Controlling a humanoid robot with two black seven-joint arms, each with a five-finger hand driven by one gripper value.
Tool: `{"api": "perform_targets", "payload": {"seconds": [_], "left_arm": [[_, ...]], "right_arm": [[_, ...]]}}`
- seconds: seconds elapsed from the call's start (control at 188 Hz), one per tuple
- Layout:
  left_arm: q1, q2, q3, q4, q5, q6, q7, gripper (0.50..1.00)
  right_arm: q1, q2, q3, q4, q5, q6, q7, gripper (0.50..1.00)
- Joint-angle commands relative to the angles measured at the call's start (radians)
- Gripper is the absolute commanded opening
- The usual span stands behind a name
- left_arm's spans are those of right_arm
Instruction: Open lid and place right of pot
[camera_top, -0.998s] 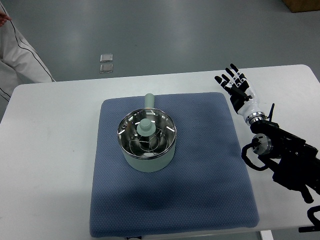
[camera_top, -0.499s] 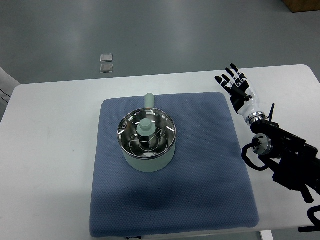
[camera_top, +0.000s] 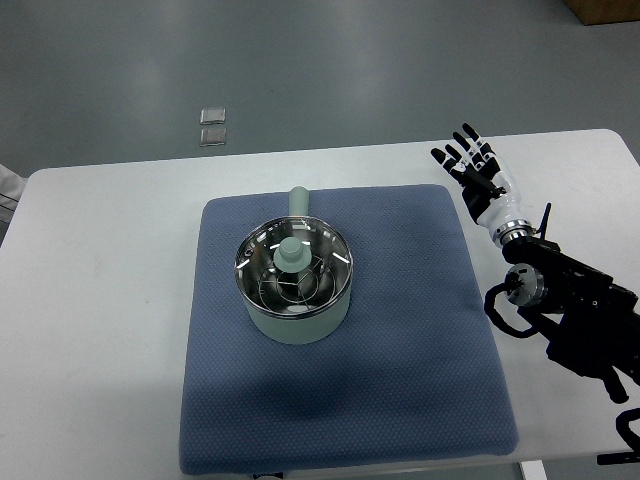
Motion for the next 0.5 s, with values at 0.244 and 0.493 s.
{"api": "perform_targets", "payload": {"seconds": [0.244, 0.493], "left_arm": [[0.000, 0.000, 0.001, 0.000, 0.000, -0.001, 0.000, 1.000], [0.000, 0.000, 0.001, 0.000, 0.000, -0.001, 0.000, 1.000]], "right_arm": [[0.051, -0.026, -0.005, 0.028, -0.086, 0.011, -0.003, 0.930], [0.181, -0.137, -0.005, 0.114, -0.546, 0.029, 0.002, 0.930]]}}
